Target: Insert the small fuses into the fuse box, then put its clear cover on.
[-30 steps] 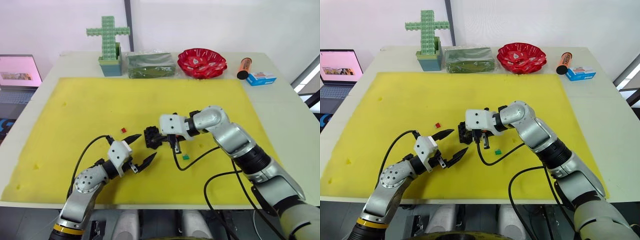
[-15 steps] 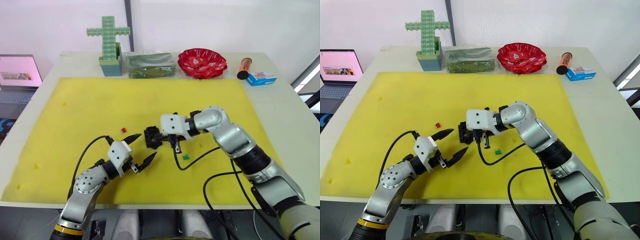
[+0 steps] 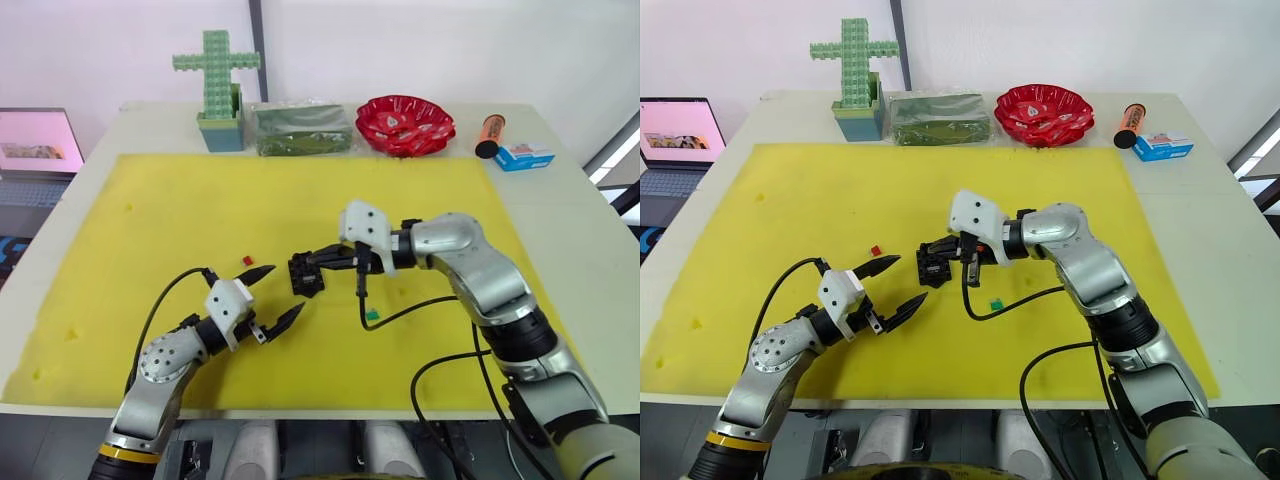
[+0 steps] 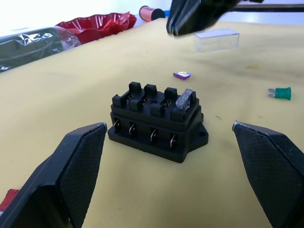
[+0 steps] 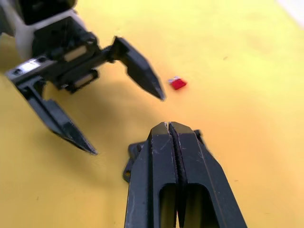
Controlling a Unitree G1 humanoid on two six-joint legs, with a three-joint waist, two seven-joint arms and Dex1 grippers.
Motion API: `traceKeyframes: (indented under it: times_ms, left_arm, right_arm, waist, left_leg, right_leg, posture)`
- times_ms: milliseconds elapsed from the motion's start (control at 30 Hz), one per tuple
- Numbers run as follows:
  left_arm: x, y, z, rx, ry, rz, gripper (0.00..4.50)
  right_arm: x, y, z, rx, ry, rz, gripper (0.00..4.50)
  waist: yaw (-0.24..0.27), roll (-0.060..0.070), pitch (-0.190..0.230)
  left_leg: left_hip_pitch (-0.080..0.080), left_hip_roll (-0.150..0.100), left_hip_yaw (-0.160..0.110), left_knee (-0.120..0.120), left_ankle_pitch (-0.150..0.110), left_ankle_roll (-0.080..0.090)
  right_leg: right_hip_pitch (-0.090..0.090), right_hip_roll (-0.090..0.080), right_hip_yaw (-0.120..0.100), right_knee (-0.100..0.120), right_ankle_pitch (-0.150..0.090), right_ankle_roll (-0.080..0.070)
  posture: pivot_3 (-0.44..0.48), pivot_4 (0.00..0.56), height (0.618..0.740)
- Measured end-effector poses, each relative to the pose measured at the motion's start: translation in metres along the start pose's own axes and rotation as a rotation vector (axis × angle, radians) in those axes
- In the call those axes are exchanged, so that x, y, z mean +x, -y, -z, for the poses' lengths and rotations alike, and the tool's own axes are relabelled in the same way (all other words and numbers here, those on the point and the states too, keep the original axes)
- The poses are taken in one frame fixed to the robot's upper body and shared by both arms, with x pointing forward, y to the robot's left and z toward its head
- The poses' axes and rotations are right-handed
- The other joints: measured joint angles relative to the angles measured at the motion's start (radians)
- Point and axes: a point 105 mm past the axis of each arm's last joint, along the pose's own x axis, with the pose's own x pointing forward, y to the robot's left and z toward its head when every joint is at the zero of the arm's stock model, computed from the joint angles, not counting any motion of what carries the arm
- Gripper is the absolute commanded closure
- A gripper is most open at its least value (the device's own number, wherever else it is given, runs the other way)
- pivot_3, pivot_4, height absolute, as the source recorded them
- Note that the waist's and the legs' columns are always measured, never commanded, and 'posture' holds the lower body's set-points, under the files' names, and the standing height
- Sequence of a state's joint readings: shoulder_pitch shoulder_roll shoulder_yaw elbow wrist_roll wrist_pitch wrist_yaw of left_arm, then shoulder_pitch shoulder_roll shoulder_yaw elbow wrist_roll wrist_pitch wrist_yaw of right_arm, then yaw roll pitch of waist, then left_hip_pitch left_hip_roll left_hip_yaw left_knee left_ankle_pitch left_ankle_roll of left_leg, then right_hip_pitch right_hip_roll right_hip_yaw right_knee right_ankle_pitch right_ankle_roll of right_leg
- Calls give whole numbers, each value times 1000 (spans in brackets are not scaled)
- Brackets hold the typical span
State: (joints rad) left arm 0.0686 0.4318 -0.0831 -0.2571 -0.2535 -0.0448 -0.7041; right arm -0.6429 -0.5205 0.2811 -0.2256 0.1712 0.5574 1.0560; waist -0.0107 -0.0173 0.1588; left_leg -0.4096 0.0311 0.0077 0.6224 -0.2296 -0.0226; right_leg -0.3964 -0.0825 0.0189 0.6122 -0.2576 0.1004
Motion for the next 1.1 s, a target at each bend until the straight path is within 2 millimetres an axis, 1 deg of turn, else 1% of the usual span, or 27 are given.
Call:
traceKeyframes:
  times_ms: [100,133,200,267,333,367,400,467,500,533,567,633,700,767,833,933,1100]
  left_arm:
    - [-7,-4,-9,5,-1,9,0]
    - [-11,-6,-13,10,-3,14,0]
    - [-18,-16,-20,24,-12,7,0]
    - [-27,-29,-26,35,-32,-7,0]
    - [-32,-39,-31,49,-47,-3,0]
    - [-36,-47,-34,63,-61,-8,0]
    - [-40,-55,-36,69,-73,-9,0]
    - [-53,-75,-34,75,-114,-44,0]
    - [-60,-87,-32,71,-131,-76,0]
    - [-66,-98,-32,59,-144,-108,0]
    - [-71,-108,-32,54,-151,-141,0]
    - [-81,-123,-30,47,-168,-182,0]
    - [-95,-138,-25,43,-202,-231,0]
    - [-106,-149,-18,42,-244,-267,0]
    - [-110,-154,-14,36,-261,-285,0]
    - [-110,-158,-14,28,-257,-298,0]
    - [-110,-160,-15,22,-249,-295,0]
  right_arm:
    - [-15,5,11,20,6,109,4472]
    - [-23,4,18,35,-13,130,4098]
    - [-42,8,30,84,-36,184,3629]
    - [-63,14,35,123,-35,251,2887]
    - [-81,16,39,125,-41,298,2144]
    - [-90,15,44,126,-63,318,1837]
    - [-99,14,49,130,-76,338,1436]
    - [-114,11,60,155,-88,375,783]
    - [-121,11,65,173,-92,396,377]
    - [-129,10,70,194,-94,422,117]
    - [-136,11,74,203,-99,445,48]
    - [-147,13,80,199,-105,504,48]
    - [-159,16,90,206,-124,572,48]
    - [-168,18,99,224,-143,625,48]
    - [-172,19,103,217,-165,662,48]
    - [-176,22,103,180,-179,703,48]
    - [-175,21,98,198,-135,682,48]
  waist:
    - [0,0,0]
    - [2,0,0]
    - [1,0,0]
    - [0,1,1]
    - [0,0,1]
    - [0,0,1]
    - [1,0,1]
    - [0,0,1]
    - [0,0,1]
    - [0,0,1]
    - [-1,0,1]
    - [-2,0,1]
    - [-3,0,1]
    - [-2,0,1]
    - [-2,0,1]
    - [1,-1,1]
    - [-1,-1,1]
  left_leg:
    - [0,0,0,0,0,0]
    - [0,0,0,0,0,0]
    - [0,0,1,0,0,0]
    - [0,0,1,0,0,0]
    - [0,1,2,0,0,0]
    - [0,0,3,-1,0,0]
    - [0,0,6,-1,0,0]
    - [0,0,7,-1,0,0]
    - [0,0,7,-1,0,0]
    - [0,0,8,-1,0,0]
    - [0,0,8,-1,0,0]
    - [0,0,10,-1,0,0]
    - [0,0,11,-1,0,0]
    - [0,0,11,-1,0,0]
    - [0,0,11,-1,0,0]
    - [1,0,11,-1,0,0]
    - [1,0,12,-1,0,0]
  right_leg:
    - [0,0,0,0,0,0]
    - [0,0,0,0,0,0]
    - [0,0,0,0,0,0]
    - [0,0,0,0,0,0]
    - [-1,1,0,0,0,0]
    - [-1,1,0,0,0,0]
    - [-1,1,0,0,0,0]
    - [-1,2,0,0,0,0]
    - [-1,3,0,0,0,0]
    - [-1,3,0,0,0,0]
    - [-1,3,1,0,0,0]
    - [-2,3,1,0,0,0]
    - [-3,3,1,0,0,0]
    - [-3,3,1,0,0,0]
    - [-3,3,2,0,0,0]
    - [-3,3,2,0,0,0]
    - [-2,3,2,1,0,1]
  posture:
    - [0,150,740]
    - [0,150,740]
    - [0,150,740]
    - [0,150,740]
    - [0,150,740]
    - [0,150,740]
    - [0,150,740]
    - [0,150,740]
    - [0,150,740]
    - [0,150,740]
    - [0,150,740]
    - [0,150,740]
    - [0,150,740]
    - [0,150,740]
    - [0,150,740]
    - [0,150,740]
    - [0,150,740]
